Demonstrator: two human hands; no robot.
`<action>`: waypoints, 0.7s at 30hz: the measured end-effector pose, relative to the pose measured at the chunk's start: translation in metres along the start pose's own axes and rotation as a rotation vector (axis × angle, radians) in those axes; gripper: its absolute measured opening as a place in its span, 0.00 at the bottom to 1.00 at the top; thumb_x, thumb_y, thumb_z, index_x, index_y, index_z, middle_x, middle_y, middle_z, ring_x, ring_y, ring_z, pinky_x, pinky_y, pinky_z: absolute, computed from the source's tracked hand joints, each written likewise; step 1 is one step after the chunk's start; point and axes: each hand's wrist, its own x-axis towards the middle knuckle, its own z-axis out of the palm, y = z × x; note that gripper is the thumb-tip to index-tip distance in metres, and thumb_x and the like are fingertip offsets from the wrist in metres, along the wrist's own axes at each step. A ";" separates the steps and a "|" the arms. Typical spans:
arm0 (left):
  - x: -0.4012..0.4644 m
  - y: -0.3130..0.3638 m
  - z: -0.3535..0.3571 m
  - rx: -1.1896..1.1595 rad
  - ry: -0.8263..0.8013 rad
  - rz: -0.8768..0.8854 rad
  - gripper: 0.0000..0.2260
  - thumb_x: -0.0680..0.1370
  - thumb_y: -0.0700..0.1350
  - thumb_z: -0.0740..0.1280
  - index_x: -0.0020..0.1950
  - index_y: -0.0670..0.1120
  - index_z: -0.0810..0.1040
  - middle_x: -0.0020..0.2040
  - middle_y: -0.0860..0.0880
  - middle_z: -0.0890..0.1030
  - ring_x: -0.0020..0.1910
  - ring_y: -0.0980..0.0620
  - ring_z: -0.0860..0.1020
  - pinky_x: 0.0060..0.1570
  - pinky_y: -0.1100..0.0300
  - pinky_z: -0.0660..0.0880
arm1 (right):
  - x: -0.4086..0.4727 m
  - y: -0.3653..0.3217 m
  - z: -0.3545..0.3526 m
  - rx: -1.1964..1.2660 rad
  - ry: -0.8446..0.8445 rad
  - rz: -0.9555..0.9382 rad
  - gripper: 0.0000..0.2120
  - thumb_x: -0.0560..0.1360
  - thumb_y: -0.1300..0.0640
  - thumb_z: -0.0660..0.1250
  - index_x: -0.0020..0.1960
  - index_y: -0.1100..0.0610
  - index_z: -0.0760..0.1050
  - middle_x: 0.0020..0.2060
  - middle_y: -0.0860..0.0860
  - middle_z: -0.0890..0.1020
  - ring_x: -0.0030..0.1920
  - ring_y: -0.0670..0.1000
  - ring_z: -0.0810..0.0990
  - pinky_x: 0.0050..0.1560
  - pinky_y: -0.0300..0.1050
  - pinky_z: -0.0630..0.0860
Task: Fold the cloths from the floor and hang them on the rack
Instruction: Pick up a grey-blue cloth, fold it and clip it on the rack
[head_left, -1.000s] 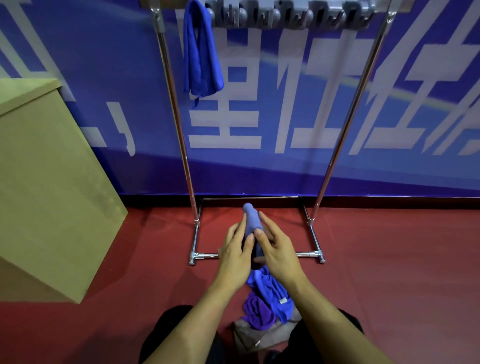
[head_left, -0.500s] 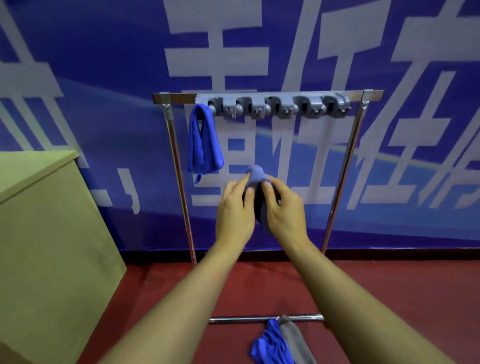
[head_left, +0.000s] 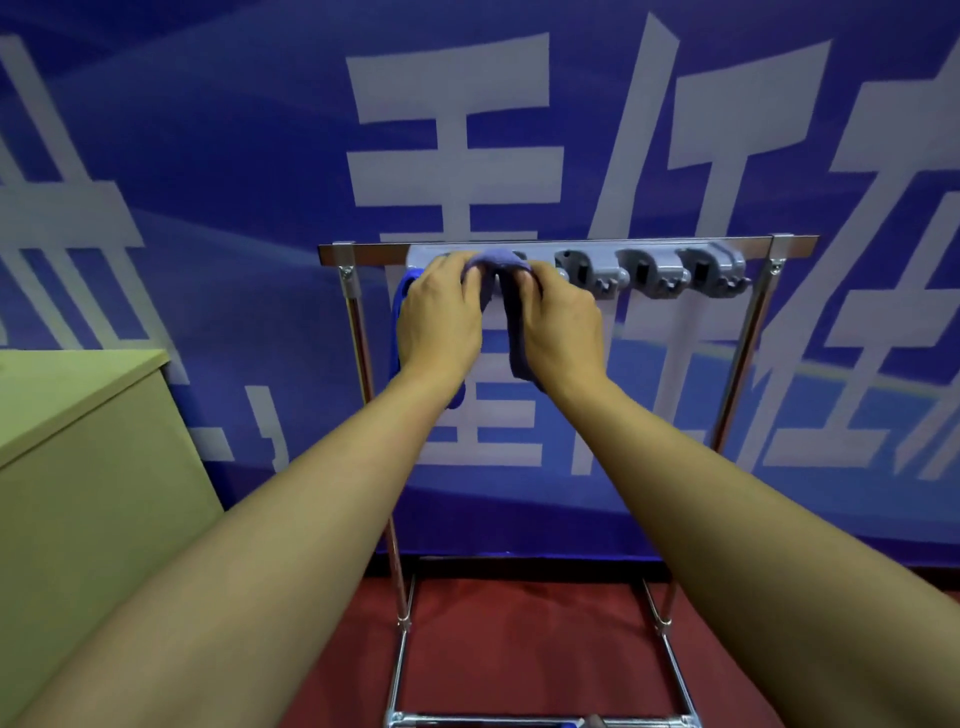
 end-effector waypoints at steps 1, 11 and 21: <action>0.007 -0.003 0.002 -0.014 0.011 -0.007 0.13 0.85 0.45 0.58 0.62 0.48 0.80 0.57 0.49 0.82 0.54 0.49 0.80 0.50 0.54 0.78 | 0.007 -0.002 0.005 0.021 -0.010 0.010 0.16 0.85 0.49 0.52 0.61 0.54 0.76 0.43 0.53 0.83 0.41 0.56 0.80 0.40 0.54 0.77; 0.031 -0.013 0.014 0.075 0.001 0.129 0.19 0.83 0.36 0.56 0.72 0.46 0.73 0.69 0.47 0.77 0.68 0.46 0.75 0.63 0.52 0.75 | 0.040 0.004 0.034 0.221 -0.130 0.005 0.16 0.85 0.50 0.51 0.68 0.47 0.71 0.47 0.51 0.83 0.45 0.49 0.82 0.43 0.47 0.80; 0.038 -0.021 0.010 0.234 0.020 0.207 0.18 0.82 0.39 0.58 0.71 0.47 0.71 0.64 0.46 0.77 0.61 0.44 0.77 0.51 0.49 0.78 | 0.048 0.004 0.033 0.219 -0.008 -0.160 0.15 0.84 0.56 0.55 0.68 0.52 0.73 0.54 0.49 0.84 0.51 0.45 0.81 0.49 0.33 0.76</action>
